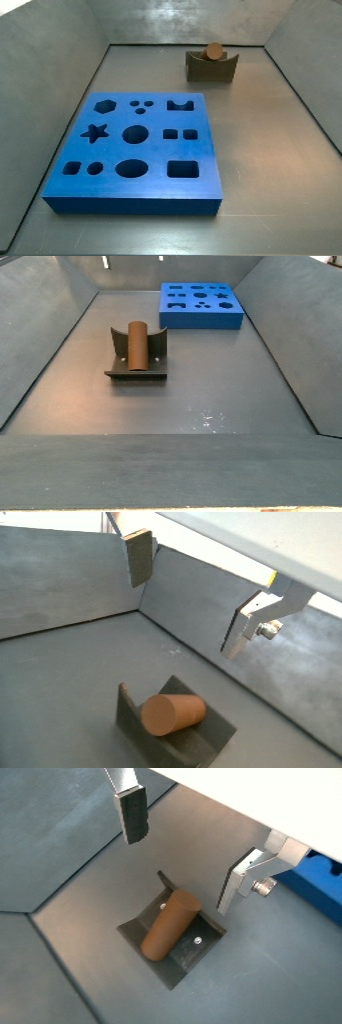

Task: Pick up the round object. Move up. Place the round object on the fixture. Regrasp the round object. Move to above the board. Insert the round object.
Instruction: Regrasp the round object.

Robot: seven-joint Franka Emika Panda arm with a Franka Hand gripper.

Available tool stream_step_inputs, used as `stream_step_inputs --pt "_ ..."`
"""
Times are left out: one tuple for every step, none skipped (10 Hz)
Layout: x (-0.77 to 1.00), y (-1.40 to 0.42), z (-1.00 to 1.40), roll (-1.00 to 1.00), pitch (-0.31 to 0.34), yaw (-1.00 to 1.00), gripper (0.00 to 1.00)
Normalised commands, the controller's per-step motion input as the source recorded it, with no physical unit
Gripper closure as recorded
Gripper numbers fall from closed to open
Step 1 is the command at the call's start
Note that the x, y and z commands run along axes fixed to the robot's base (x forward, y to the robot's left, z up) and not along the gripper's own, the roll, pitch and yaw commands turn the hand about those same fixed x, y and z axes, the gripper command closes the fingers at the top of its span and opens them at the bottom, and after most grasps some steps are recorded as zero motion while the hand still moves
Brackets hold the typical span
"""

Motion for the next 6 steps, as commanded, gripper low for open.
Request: stream_step_inputs --pt "0.02 -0.03 0.00 1.00 0.003 0.02 0.00" --pt "0.03 -0.03 -0.01 1.00 0.010 0.02 0.00" --pt "0.04 -0.03 -0.01 1.00 0.023 0.03 0.00" --pt "0.04 -0.03 -0.01 1.00 0.032 0.03 0.00" --pt "0.04 -0.03 -0.01 1.00 0.051 0.04 0.00" --pt "0.05 -0.03 -0.02 1.00 0.060 0.04 0.00"
